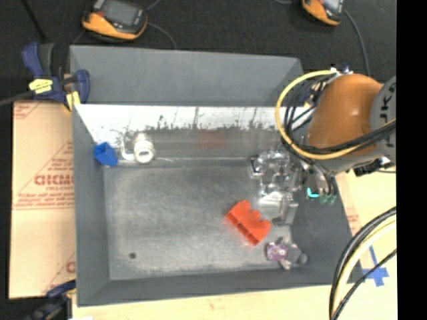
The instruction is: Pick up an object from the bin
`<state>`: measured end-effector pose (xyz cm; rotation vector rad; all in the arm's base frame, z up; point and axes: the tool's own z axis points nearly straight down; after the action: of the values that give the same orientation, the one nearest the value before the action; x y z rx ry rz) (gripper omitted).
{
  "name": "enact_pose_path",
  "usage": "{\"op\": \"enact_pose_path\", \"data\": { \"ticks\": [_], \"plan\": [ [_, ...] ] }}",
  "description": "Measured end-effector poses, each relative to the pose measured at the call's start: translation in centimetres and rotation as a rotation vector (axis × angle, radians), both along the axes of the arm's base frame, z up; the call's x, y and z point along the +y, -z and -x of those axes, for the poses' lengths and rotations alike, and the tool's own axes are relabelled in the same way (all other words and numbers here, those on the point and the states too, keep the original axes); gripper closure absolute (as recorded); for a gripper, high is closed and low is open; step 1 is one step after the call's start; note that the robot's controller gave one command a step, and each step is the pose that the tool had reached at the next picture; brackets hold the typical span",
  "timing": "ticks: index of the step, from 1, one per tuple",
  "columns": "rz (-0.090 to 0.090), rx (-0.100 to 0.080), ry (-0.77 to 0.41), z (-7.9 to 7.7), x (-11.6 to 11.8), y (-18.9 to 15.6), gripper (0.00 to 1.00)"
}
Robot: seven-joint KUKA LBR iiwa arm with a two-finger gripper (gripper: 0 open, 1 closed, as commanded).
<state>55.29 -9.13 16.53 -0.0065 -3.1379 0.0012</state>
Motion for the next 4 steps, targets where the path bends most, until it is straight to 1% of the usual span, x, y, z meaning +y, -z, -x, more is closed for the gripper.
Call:
{"op": "enact_pose_path", "data": {
  "ticks": [1, 2, 3, 4],
  "plan": [
    [0.002, -0.003, -0.066, 3.1, -5.2, 2.1, 0.00],
    [-0.001, -0.003, -0.166, 6.9, -3.6, 2.5, 0.00],
    [0.001, -0.019, -0.047, 7.6, -4.2, 9.4, 0.00],
    [0.001, -0.015, -0.025, 7.6, -2.3, 9.3, 0.00]
  ]
}}
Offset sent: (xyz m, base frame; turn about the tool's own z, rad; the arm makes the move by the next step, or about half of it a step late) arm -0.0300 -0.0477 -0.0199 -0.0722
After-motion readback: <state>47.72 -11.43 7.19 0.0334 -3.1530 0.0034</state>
